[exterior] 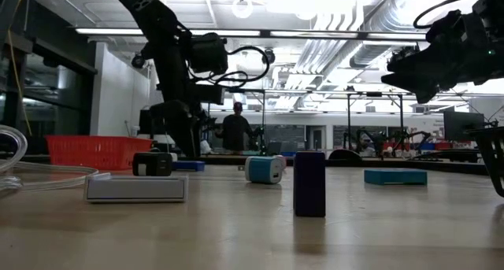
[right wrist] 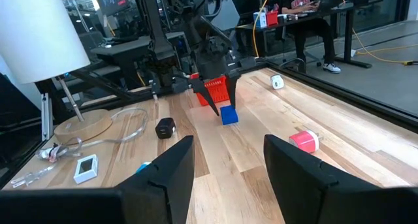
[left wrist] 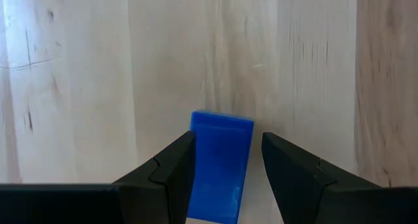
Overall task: Pick & Place Office items
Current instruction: Put the dark blue digital clock into the red bin
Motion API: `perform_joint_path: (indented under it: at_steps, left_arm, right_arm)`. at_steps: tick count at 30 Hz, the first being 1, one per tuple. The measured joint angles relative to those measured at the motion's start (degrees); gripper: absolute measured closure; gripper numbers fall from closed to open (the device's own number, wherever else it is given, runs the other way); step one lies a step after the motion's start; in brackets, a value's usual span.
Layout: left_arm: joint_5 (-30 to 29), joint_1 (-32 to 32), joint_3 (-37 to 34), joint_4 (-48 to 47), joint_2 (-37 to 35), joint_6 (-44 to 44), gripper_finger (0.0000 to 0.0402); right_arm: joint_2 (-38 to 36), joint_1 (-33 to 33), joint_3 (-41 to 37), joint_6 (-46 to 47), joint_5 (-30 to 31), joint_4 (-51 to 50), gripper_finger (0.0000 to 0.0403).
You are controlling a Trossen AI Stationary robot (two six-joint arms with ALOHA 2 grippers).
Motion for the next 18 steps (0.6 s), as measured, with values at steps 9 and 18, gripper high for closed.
perform_joint_path:
  at_steps: [9,18]
  left_arm:
    - [0.9,1.4,0.0,0.3,-0.1,0.4,0.0235]
    - [4.0,2.5,0.0,-0.1,-0.1,-0.1,0.0222]
  right_arm:
    - [0.0,0.0,0.0,0.0,0.0,0.0,0.0231]
    - [0.0,0.0,0.0,0.0,0.0,0.0,0.0231]
